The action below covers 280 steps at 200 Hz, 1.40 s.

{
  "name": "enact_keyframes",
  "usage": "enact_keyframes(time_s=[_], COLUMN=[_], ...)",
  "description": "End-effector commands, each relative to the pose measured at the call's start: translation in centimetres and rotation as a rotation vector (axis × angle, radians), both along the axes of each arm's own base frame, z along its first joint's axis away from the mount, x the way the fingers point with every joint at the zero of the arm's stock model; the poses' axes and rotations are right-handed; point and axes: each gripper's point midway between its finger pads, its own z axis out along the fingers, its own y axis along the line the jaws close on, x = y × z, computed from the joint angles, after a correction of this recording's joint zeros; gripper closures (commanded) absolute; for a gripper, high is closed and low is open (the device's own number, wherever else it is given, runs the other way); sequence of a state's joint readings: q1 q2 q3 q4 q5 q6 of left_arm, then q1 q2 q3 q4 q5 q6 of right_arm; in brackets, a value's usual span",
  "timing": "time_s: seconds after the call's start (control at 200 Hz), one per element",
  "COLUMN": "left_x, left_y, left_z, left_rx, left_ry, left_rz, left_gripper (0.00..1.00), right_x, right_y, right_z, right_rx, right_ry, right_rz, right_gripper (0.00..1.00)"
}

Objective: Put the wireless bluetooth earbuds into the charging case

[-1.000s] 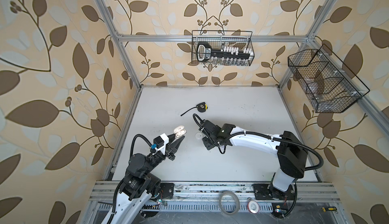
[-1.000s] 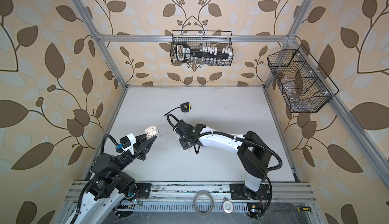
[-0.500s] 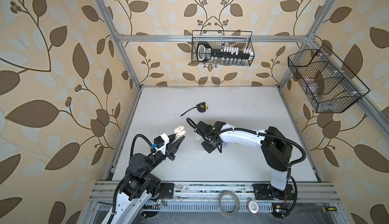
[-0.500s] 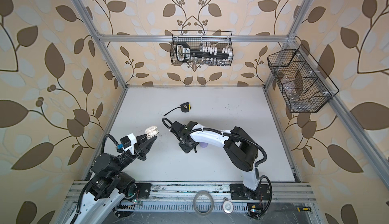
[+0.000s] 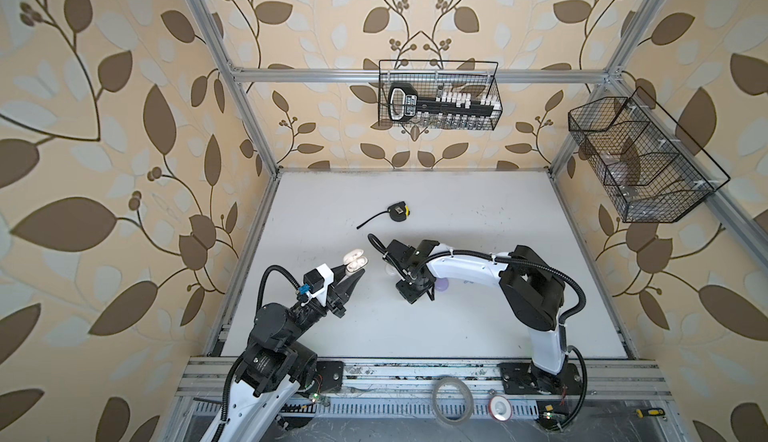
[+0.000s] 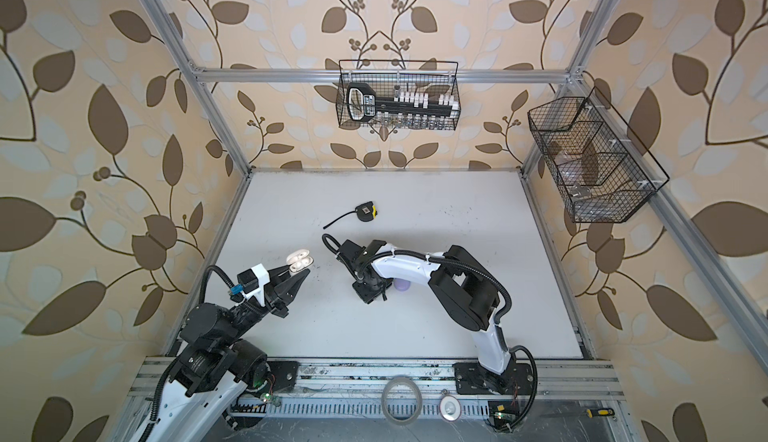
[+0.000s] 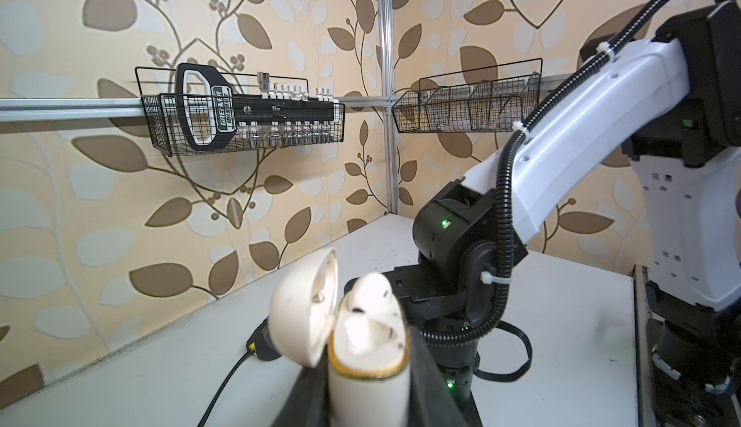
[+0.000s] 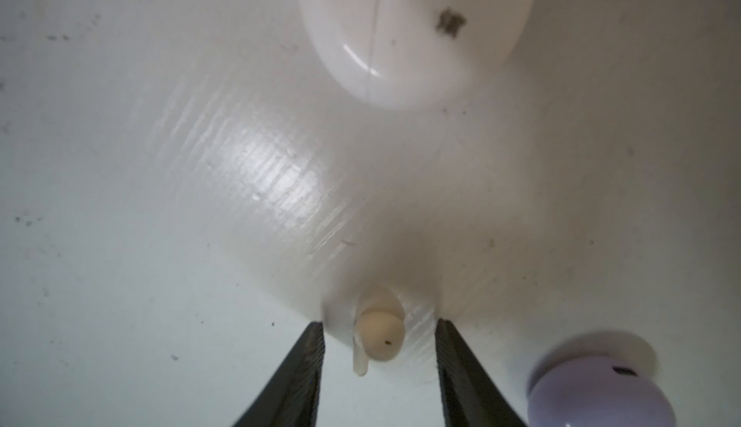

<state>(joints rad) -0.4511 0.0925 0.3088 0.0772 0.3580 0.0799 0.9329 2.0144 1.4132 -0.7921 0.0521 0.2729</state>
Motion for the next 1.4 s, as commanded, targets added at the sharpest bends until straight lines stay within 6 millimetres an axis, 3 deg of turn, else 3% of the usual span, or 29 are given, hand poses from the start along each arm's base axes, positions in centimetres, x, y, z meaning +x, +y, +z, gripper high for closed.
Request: enact_keyframes(time_s=[0.0, 0.81, 1.395], left_x=[-0.8, -0.7, -0.6], left_y=[0.6, 0.6, 0.6], left_z=[2.7, 2.6, 2.7], left_rx=[-0.026, -0.025, -0.022], left_ry=[-0.089, -0.087, -0.091], left_rz=[0.013, 0.020, 0.023], left_gripper=[1.00, 1.00, 1.00], right_x=[0.3, -1.3, -1.9], right_y=[0.7, -0.2, -0.5], right_z=[-0.4, -2.1, -1.7], right_rx=[0.012, 0.015, 0.016], right_ry=[0.008, 0.066, 0.075], right_rz=[0.019, 0.005, 0.013], right_gripper=[0.54, 0.63, 0.69])
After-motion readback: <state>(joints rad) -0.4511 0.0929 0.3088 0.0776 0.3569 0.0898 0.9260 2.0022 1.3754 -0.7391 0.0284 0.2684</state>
